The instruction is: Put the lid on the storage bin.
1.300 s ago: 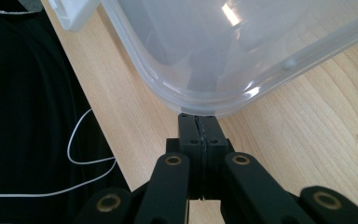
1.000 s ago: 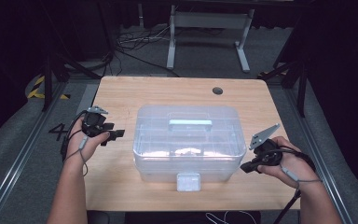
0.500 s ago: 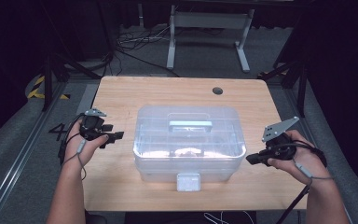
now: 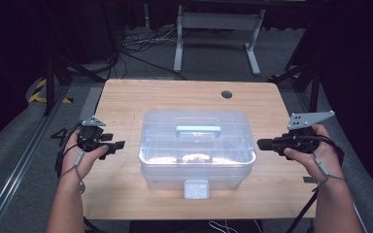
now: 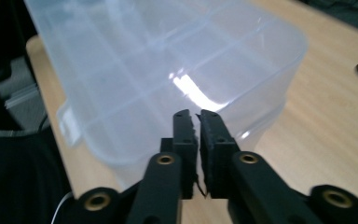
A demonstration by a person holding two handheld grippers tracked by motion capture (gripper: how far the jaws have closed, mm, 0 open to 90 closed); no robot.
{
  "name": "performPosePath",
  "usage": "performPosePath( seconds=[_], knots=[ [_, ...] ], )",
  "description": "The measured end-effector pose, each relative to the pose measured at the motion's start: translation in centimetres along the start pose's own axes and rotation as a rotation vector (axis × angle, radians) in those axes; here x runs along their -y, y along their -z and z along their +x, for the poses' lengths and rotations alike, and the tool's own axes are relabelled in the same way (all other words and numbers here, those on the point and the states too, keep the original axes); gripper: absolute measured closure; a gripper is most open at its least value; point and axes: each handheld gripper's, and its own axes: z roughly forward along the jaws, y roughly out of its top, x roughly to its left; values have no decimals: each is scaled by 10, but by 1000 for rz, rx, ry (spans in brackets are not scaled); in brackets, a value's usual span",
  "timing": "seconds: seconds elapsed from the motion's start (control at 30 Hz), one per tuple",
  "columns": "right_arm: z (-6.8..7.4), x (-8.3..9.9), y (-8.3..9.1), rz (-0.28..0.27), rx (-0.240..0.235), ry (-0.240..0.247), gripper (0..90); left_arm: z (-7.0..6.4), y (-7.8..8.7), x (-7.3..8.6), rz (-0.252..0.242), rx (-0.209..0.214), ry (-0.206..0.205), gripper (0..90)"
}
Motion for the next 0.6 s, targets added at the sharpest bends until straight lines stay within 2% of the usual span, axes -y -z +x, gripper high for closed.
performPosePath(
  seconds=[0.03, 0.07, 0.1, 0.13, 0.2, 0.33, 0.47, 0.53, 0.57, 0.6],
  knots=[
    [-5, 1, 1, -56, 22, -27, 748, 1, -1, 0, 5, -3, 1, 390],
    [-8, 2, 0, -69, 34, -41, 695, 1, -1, 0, 5, -1, 6, 388],
    [-8, 2, 0, -69, 34, -41, 695, 1, -1, 0, 5, -1, 6, 387],
    [-15, 5, -1, -105, 69, -71, 578, 2, -2, 0, 9, -4, 3, 385],
    [-22, 7, -2, -125, 109, -85, 523, 2, -4, 0, 9, -4, 7, 382],
    [-37, 14, -5, -146, 166, -120, 464, 3, -5, 0, 12, -12, 2, 376],
    [-53, 21, -8, -146, 250, -125, 436, 3, -6, 0, 13, -22, 9, 365],
    [-57, 23, -9, -143, 261, -135, 434, 3, -6, 0, 13, -27, 8, 364],
    [-67, 28, -11, -128, 286, -127, 417, 4, -7, 1, 18, -31, 8, 361],
    [-69, 29, -12, -120, 292, -136, 416, 4, -7, 1, 20, -33, 8, 360]
  ],
)
